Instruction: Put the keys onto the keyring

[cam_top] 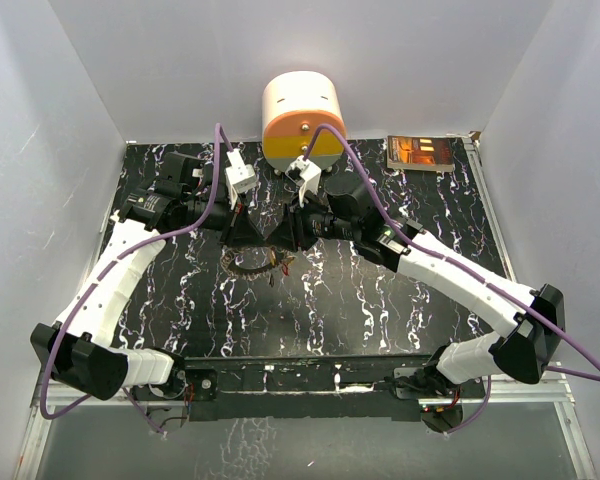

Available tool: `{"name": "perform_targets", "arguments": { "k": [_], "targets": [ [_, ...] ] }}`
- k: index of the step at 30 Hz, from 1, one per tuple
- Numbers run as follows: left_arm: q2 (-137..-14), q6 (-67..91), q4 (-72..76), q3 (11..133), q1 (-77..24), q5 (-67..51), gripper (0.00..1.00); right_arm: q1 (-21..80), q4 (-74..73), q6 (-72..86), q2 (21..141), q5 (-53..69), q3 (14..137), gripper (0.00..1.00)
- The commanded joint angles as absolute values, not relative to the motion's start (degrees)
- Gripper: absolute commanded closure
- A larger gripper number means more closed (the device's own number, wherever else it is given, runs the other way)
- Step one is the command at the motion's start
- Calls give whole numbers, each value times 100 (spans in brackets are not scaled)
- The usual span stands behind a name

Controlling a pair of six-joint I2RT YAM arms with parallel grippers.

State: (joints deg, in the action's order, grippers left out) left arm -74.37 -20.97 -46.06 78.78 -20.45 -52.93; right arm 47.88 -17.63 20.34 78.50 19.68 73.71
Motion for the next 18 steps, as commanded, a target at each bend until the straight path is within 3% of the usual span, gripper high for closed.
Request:
{"name": "perform_targets", "arguments": {
  "k": [1, 18],
  "targets": [
    [-7336, -2131, -4418, 8068, -2064, -5556, 100, 4860, -1044, 2289, 7762, 2449, 7402, 80],
    [-7322, -2136, -4423, 8099, -2062, -5546, 100, 4858, -892, 2566, 7735, 2679, 7058, 80]
  ]
}}
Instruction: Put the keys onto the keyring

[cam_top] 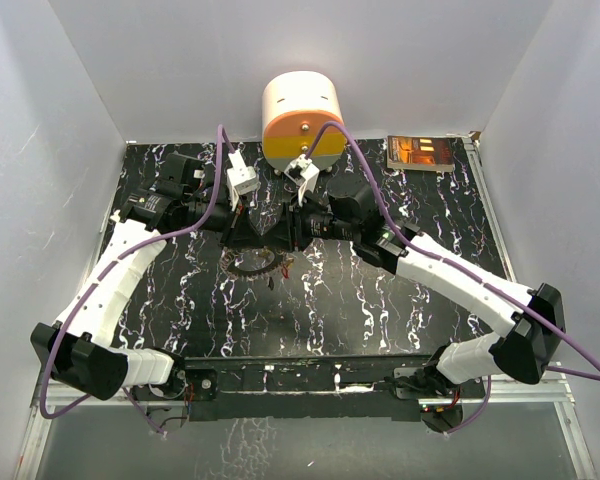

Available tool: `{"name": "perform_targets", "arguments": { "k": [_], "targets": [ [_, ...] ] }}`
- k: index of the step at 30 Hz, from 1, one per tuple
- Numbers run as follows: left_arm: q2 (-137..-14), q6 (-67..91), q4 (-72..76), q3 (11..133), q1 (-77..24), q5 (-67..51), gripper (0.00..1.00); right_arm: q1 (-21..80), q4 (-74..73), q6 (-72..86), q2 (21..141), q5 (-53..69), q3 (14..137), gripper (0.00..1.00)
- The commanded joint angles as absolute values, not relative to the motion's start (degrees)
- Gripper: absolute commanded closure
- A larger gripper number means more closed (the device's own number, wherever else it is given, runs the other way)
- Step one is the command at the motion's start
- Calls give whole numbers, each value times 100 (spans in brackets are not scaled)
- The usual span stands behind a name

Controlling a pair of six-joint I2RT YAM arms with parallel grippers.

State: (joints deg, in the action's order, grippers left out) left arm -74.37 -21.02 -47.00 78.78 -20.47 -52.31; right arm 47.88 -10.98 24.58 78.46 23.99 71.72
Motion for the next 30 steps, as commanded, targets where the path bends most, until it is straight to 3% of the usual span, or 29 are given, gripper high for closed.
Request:
{"name": "perform_targets", "arguments": {
  "k": [1, 23, 30],
  "targets": [
    [-7321, -2137, -4429, 8099, -2065, -5546, 100, 4856, -900, 2566, 7734, 2657, 7027, 80],
    [-7310, -2147, -4465, 8143, -2065, -5552, 100, 4856, -1170, 2465, 7638, 2231, 6924, 78],
    [-7305, -2149, -4473, 8147, -2066, -5555, 100, 4859, -1142, 2461, 7658, 2147, 6940, 85]
  ]
}}
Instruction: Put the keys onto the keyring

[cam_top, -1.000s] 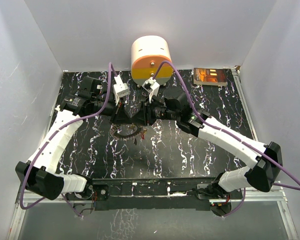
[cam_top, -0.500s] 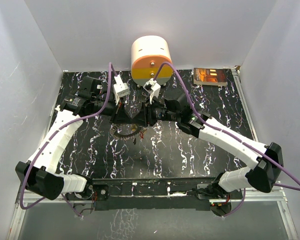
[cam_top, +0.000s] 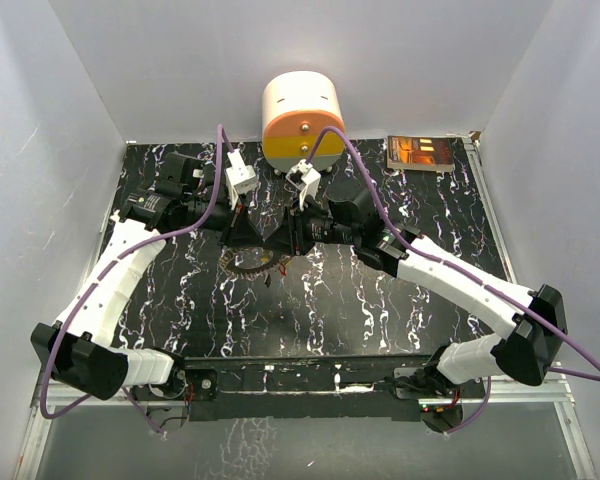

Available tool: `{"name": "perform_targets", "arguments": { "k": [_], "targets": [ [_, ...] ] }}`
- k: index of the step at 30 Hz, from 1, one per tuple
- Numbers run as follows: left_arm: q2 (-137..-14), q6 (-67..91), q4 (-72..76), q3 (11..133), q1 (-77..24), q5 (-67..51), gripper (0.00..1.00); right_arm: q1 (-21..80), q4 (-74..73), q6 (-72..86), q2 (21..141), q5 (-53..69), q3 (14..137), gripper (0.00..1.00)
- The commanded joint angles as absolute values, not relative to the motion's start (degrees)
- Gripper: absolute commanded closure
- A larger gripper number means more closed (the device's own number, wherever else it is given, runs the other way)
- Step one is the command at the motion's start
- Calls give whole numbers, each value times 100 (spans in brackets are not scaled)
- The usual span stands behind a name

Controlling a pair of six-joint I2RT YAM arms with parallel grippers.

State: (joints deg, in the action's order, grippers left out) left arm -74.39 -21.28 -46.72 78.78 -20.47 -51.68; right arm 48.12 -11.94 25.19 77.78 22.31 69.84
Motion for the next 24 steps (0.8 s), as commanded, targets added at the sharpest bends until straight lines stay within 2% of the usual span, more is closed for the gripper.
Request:
{"name": "perform_targets", "arguments": {
  "k": [1, 3, 5, 12, 24],
  "targets": [
    [-7299, -2149, -4474, 8142, -2066, -5557, 100, 4854, -1140, 2461, 7641, 2099, 6935, 85],
    [-7289, -2145, -4482, 8143, -2065, -5583, 100, 4858, -1128, 2452, 7614, 2028, 6918, 85],
    [-7293, -2153, -4491, 8130, -2064, -5605, 100, 4856, -1125, 2461, 7620, 1956, 6929, 78],
    [-7280, -2154, -4501, 8122, -2063, -5616, 100, 4860, -1095, 2469, 7721, 1920, 7026, 72],
    [-7262, -2175, -4498, 8053, -2072, -5604, 100, 4846, -971, 2479, 7717, 1795, 7092, 73]
  ]
}}
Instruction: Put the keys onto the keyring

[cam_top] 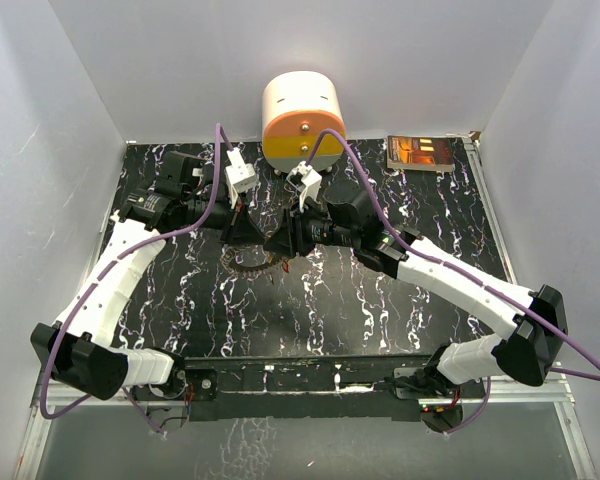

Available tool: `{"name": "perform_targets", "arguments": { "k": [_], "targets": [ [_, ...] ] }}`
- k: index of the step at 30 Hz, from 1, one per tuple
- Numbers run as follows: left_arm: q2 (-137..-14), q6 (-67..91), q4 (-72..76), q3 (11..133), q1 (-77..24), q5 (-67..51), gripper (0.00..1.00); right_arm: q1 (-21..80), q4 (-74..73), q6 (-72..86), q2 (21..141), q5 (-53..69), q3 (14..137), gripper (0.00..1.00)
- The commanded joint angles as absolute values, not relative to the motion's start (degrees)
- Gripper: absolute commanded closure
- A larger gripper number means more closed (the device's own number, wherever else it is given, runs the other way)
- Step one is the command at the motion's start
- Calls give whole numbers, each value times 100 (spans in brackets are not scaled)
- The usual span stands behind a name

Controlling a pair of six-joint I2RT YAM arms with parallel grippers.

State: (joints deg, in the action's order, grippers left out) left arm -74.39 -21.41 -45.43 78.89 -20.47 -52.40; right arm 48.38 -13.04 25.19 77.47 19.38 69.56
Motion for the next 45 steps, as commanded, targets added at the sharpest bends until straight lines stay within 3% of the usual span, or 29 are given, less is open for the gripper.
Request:
{"name": "perform_targets", "arguments": {
  "k": [1, 45],
  "targets": [
    [-7256, -2179, -4501, 8047, -2062, -5600, 100, 4851, -968, 2479, 7710, 1787, 7100, 73],
    [-7124, -2281, -4575, 7897, -2066, -5669, 100, 4798, -905, 2432, 7724, 1589, 7363, 74]
  ]
}}
